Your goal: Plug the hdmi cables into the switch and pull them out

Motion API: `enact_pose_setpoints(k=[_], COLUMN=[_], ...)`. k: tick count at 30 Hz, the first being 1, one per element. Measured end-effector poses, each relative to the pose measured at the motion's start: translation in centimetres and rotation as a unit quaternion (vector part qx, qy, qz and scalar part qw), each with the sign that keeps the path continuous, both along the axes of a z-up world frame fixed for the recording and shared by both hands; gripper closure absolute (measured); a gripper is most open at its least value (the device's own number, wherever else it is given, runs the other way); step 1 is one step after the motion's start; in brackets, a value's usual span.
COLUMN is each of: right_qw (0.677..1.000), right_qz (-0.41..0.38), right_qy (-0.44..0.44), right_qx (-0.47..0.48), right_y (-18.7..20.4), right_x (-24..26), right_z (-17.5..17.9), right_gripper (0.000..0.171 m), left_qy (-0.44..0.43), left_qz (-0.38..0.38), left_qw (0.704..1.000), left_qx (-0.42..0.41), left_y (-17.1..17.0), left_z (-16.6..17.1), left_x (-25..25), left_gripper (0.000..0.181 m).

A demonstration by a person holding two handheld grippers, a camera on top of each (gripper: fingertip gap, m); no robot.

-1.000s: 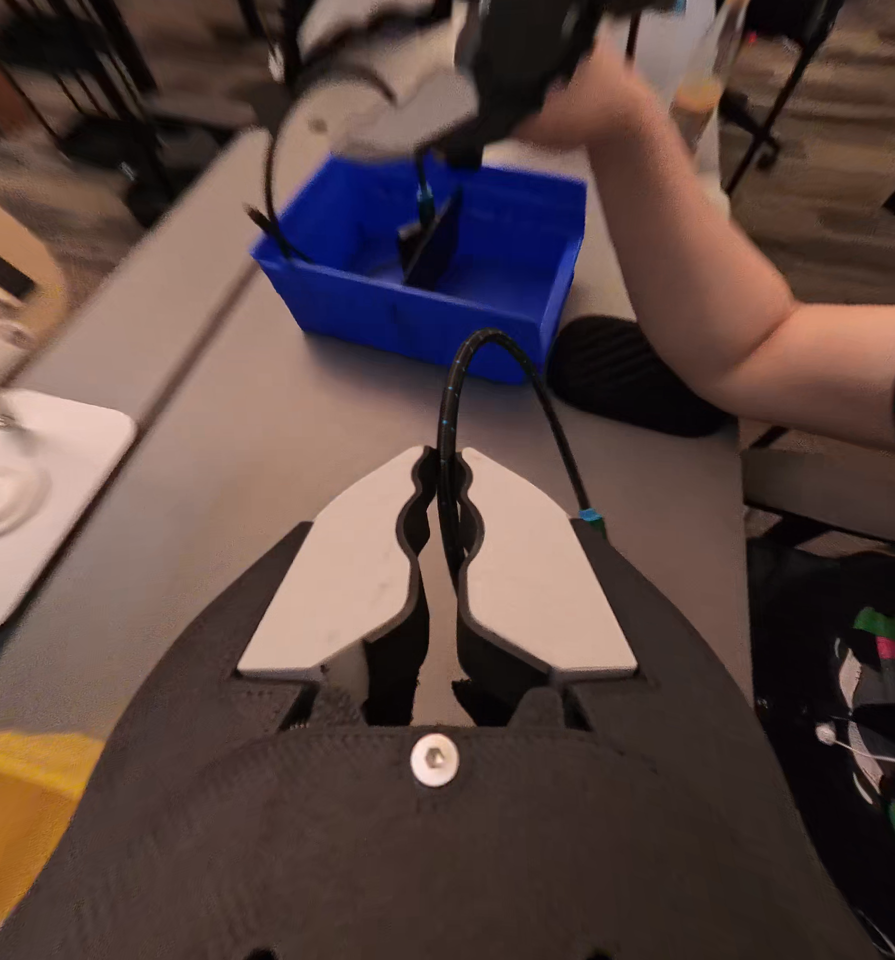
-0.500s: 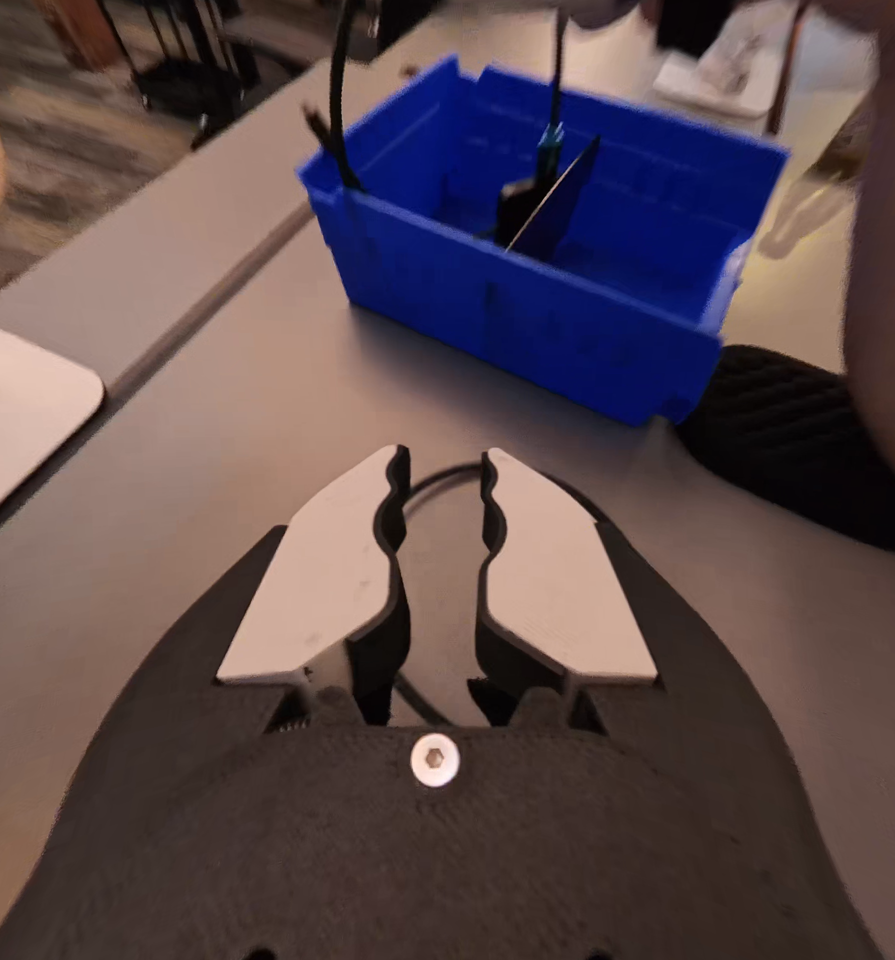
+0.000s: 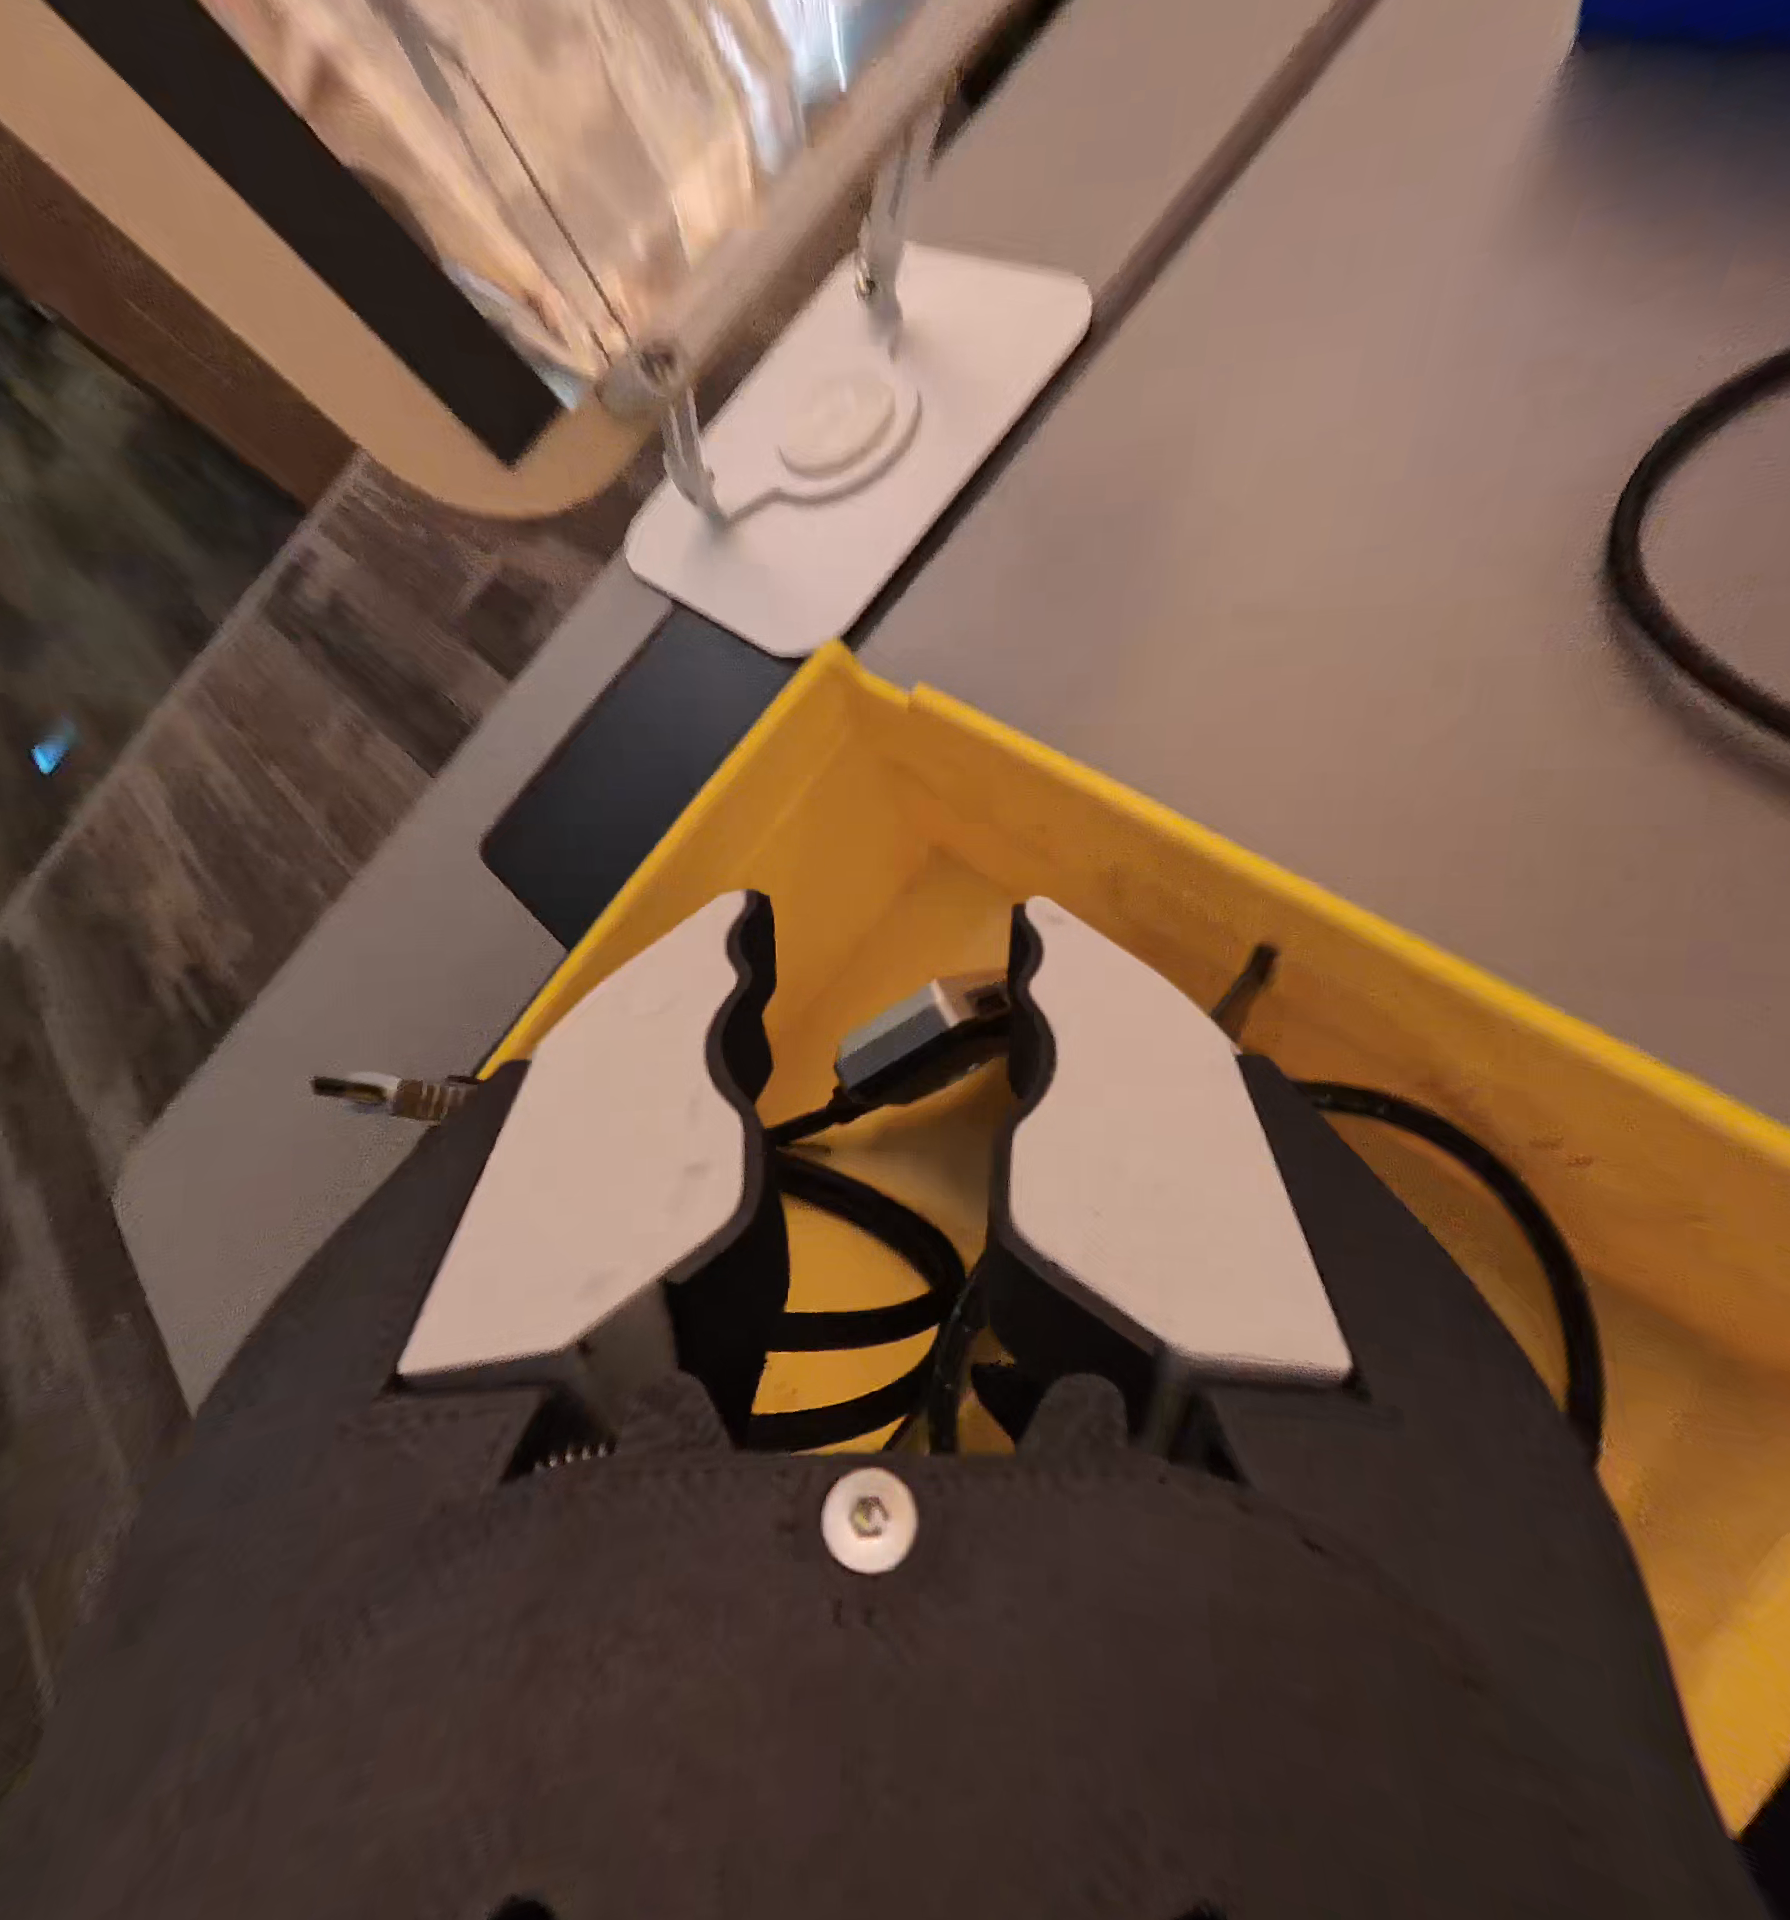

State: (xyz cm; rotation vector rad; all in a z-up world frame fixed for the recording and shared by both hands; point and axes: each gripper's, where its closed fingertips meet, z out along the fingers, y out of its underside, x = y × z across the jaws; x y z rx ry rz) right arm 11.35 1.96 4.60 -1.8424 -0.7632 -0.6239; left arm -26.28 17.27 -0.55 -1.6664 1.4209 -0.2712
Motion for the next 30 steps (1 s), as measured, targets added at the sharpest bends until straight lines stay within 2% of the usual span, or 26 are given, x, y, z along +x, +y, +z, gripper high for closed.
enact_pose_setpoints(k=[3,6,9,12,15,18,21,27,30], right_qw=[1.000,1.000,1.000,1.000,1.000,0.999,0.999,0.998,0.998], right_qz=[-0.009,-0.008,-0.007,-0.002,-0.001,-0.002,0.002,0.014,0.016], right_qy=[-0.006,0.003,0.008,0.013,0.007,-0.002,-0.005,-0.018,-0.018], right_qx=[-0.011,-0.016,-0.023,-0.024,-0.028,-0.040,-0.054,-0.064,-0.066], right_y=[0.1,0.4,0.8,1.0,1.2,1.4,1.6,1.7,1.7], right_x=[0.3,0.5,0.5,0.3,0.3,0.3,0.1,-0.6,-0.6], right_z=[-0.7,-1.2,-1.7,-1.8,-2.1,-2.9,-3.7,-4.3,-4.4], right_gripper=[0.129,0.130,0.130,0.130,0.130,0.130,0.130,0.130,0.130], left_qy=[0.038,0.042,0.099,0.157,0.196,0.199,0.200,0.225,0.227], left_qz=[-0.001,-0.001,-0.027,-0.032,-0.007,-0.021,-0.039,-0.021,-0.027], left_qw=[0.999,0.997,0.991,0.979,0.975,0.966,0.959,0.961,0.966], left_qx=[-0.021,-0.057,-0.090,-0.126,-0.107,-0.164,-0.196,-0.157,-0.125], left_y=[0.8,1.2,0.5,-0.3,1.1,0.8,0.0,1.2,1.6], left_z=[-1.5,-1.9,-3.8,-5.8,-7.2,-8.0,-8.3,-7.5,-7.0], left_x=[0.0,0.6,0.3,-0.3,-0.7,-0.2,0.0,-1.1,-0.8], left_gripper=[0.134,0.129,0.126,0.130,0.133,0.134,0.150,0.140,0.141])
